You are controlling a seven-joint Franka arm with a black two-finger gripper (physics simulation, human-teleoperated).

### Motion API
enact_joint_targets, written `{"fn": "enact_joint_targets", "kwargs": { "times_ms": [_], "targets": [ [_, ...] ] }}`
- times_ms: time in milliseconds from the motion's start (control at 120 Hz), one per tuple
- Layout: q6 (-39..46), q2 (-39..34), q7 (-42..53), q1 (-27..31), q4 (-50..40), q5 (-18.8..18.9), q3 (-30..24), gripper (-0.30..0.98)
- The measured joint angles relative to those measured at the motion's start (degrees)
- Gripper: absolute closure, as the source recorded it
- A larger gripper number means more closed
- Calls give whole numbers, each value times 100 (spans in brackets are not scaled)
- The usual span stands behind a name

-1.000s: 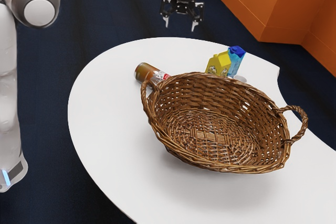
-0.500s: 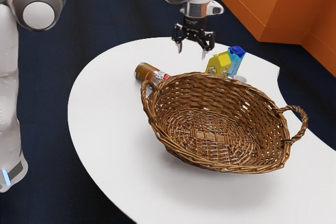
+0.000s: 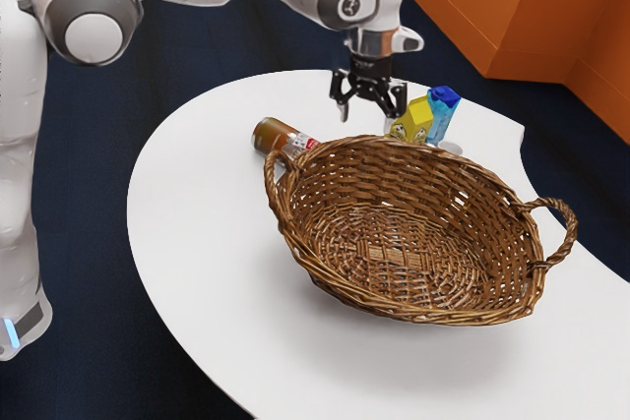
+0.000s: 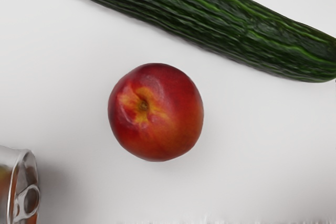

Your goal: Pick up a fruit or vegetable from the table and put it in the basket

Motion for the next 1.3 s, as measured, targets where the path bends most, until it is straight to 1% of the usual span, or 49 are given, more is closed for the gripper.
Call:
{"fn": "enact_joint_targets", "kwargs": {
  "times_ms": [142, 342, 508, 1092, 1300],
  "targets": [
    [45, 184, 97, 51, 4, -102, -13, 0],
    [164, 385, 204, 80, 12, -145, -21, 0],
    [244, 457, 271, 229, 9, -242, -15, 0],
    [584, 897, 400, 353, 44, -358, -126, 0],
    [663, 930, 421, 449, 64, -365, -242, 0]
  ]
}}
